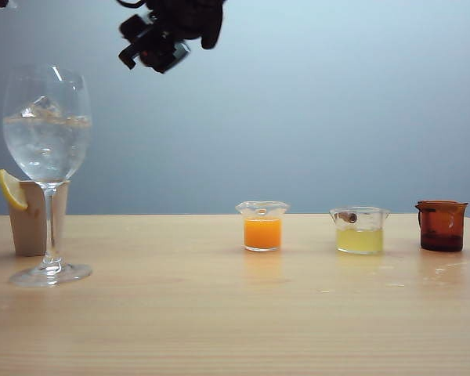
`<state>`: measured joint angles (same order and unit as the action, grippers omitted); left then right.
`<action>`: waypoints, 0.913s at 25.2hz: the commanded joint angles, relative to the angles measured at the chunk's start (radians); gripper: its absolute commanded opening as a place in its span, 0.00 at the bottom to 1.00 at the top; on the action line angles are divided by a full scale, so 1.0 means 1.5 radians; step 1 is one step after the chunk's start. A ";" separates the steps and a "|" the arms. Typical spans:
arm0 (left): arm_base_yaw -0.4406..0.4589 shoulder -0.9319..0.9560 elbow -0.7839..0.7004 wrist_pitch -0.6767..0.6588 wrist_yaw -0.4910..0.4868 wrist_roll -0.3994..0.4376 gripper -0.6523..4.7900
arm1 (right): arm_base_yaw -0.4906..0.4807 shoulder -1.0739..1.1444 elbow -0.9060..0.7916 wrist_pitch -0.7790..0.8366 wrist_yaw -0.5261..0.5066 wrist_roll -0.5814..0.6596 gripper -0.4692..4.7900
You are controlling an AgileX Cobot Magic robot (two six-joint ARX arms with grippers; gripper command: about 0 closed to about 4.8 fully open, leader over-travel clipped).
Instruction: Pick up the first measuring cup from the left, pour the coconut rum inside into the goblet, and finally put the measuring cup back in its original place.
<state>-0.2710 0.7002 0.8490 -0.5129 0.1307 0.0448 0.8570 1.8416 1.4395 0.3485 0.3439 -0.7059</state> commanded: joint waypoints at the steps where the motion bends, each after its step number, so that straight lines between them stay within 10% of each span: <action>1: -0.001 -0.001 0.002 0.008 0.003 -0.002 0.11 | -0.012 -0.006 -0.033 0.018 0.036 0.185 0.39; 10: -0.001 -0.001 0.002 0.008 0.003 -0.002 0.12 | -0.018 0.044 -0.192 0.234 0.056 0.558 0.39; 23: -0.001 -0.001 0.002 0.008 0.003 -0.002 0.11 | 0.030 0.170 -0.193 0.330 0.155 0.561 0.39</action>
<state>-0.2710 0.7002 0.8490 -0.5129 0.1307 0.0448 0.8936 2.0895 1.1469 0.8051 0.5240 0.1463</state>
